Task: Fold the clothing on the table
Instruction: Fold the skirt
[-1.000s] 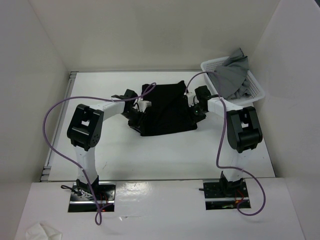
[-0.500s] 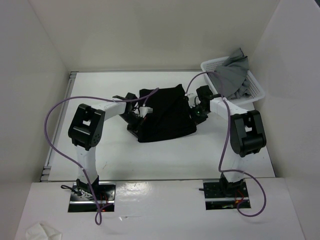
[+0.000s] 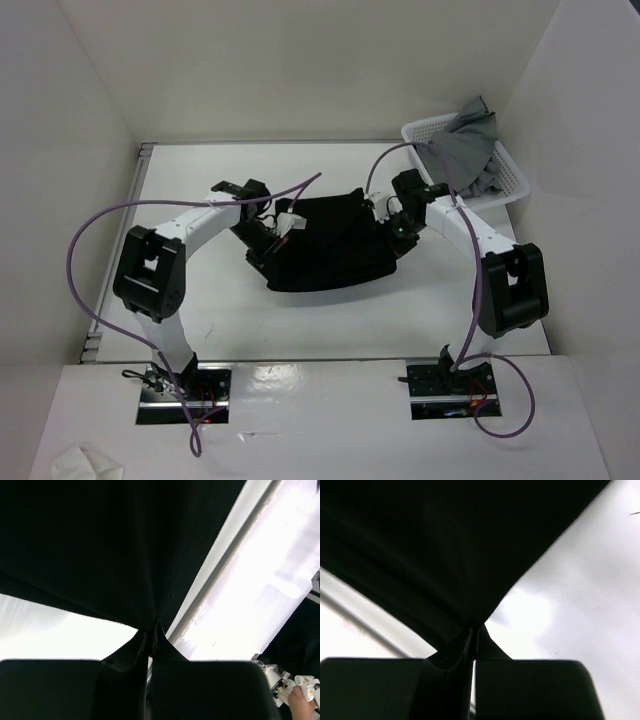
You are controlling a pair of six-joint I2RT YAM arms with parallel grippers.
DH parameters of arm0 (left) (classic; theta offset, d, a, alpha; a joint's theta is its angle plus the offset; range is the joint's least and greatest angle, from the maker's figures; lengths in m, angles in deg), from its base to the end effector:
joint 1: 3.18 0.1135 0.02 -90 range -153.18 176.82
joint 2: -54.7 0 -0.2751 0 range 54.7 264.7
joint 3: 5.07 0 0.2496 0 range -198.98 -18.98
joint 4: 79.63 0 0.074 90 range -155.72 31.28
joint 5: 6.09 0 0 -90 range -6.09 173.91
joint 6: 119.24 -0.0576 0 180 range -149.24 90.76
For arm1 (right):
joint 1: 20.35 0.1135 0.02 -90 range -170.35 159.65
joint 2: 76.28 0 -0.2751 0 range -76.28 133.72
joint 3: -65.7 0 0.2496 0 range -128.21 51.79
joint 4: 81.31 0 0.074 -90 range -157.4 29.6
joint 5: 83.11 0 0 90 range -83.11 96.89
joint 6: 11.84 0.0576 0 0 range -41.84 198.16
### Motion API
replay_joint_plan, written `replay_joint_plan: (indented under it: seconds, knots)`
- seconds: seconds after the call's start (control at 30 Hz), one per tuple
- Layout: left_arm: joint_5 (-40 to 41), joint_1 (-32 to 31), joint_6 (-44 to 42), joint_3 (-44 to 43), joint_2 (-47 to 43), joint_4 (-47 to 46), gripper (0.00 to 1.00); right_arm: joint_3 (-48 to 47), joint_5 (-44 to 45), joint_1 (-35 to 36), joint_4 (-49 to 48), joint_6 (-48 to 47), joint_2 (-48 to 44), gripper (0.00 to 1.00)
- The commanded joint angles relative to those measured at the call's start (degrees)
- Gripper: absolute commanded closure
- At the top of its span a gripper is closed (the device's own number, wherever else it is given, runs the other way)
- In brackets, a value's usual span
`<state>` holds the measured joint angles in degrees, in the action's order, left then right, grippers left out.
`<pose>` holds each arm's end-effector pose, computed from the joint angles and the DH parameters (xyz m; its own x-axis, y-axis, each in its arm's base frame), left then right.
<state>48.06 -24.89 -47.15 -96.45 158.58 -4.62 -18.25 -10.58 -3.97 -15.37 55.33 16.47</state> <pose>0.2987 -0.1552 0.2060 -0.7837 0.5803 -0.2213 0.5932 0.5940 -0.5434 0.2962 0.1051 0.2257 -0.7193 -0.5972 -0.3550 -0.6769 0.7174 0.1648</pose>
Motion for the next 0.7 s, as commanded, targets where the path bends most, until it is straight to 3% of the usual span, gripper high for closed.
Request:
replay_joint_plan:
  seconds: [0.0,0.3,0.67]
  knots:
    - [-1.23,-0.87,-2.57,-1.89,-2.1,4.73,1.0,0.08,-0.19,2.16,7.81,-3.36,-3.19,1.0]
    - [-3.17,-0.44,-6.96,-6.46,-0.08,10.7,1.0,-4.74,-2.21,3.57,13.01,-6.44,-3.8,1.0]
    - [-4.4,7.3,-5.38,-17.45,5.45,9.13,1.0,-14.15,-1.6,3.04,5.46,-1.61,4.1,1.0]
